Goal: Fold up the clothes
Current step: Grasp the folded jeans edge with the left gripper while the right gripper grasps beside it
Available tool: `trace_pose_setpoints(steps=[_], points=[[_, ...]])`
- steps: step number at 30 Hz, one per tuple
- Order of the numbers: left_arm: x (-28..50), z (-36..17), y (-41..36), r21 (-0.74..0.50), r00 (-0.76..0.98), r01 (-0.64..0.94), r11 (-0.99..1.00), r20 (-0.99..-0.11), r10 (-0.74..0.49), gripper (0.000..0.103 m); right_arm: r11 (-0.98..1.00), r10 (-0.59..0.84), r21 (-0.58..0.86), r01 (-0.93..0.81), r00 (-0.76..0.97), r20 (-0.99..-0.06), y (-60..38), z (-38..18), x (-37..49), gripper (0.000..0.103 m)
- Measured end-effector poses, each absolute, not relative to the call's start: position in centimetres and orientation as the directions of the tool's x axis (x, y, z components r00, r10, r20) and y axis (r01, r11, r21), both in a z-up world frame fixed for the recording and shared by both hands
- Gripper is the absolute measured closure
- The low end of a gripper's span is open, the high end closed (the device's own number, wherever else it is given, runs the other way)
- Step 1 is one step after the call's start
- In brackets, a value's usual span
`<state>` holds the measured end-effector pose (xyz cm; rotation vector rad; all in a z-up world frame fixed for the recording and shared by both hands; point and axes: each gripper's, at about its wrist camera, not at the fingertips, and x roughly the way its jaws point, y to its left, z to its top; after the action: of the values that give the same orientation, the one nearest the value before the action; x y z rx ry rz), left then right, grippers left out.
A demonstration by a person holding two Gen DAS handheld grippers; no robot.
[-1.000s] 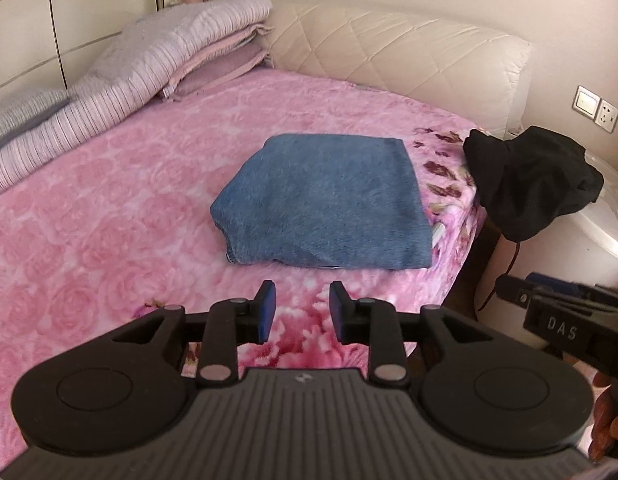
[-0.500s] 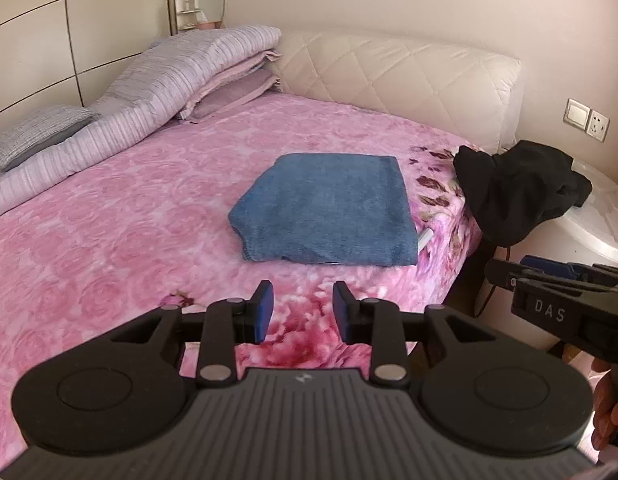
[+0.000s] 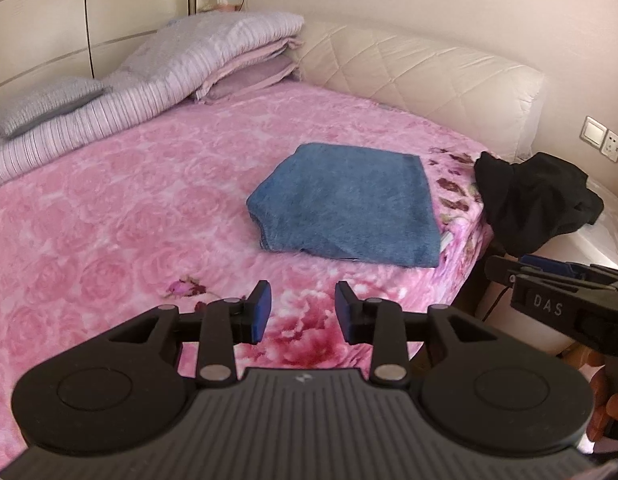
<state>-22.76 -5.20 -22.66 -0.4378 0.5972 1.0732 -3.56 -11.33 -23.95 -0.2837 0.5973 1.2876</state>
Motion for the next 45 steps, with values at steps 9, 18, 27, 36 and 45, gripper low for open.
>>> trace_pose_setpoints(steps=[9, 18, 27, 36, 45], points=[[-22.7, -26.7, 3.2, -0.135, 0.374, -0.908, 0.396, -0.689, 0.621, 0.072, 0.3, 0.743, 0.072, -0.951, 0.185, -0.644, -4.5, -27.5, -1.2, 0.061], [-23.1, -29.6, 17.8, -0.379, 0.592, -0.799, 0.467, -0.629, 0.503, 0.066, 0.249, 0.805, 0.498, -0.831, -0.108, -0.583, 1.2, -32.2, 10.3, 0.035], [-19.8, -31.6, 30.0, -0.467, 0.717, -0.648, 0.602, -0.641, 0.274, 0.064, 0.28, 0.781, 0.757, -0.59, -0.319, -0.538, 9.1, -35.0, 19.2, 0.032], [-19.7, -36.1, 36.4, -0.728, 0.815, -0.532, 0.432, -0.578, 0.029, 0.061, 0.373, 0.711, 0.752, -0.544, -0.353, -0.608, 12.9, -35.8, 20.3, 0.032], [-18.4, -42.1, 38.8, -0.898, 0.898, -0.416, 0.141, -0.43, -0.088, 0.06, 0.379, 0.697, 0.798, -0.469, -0.423, -0.579, 14.7, -36.8, 21.4, 0.032]])
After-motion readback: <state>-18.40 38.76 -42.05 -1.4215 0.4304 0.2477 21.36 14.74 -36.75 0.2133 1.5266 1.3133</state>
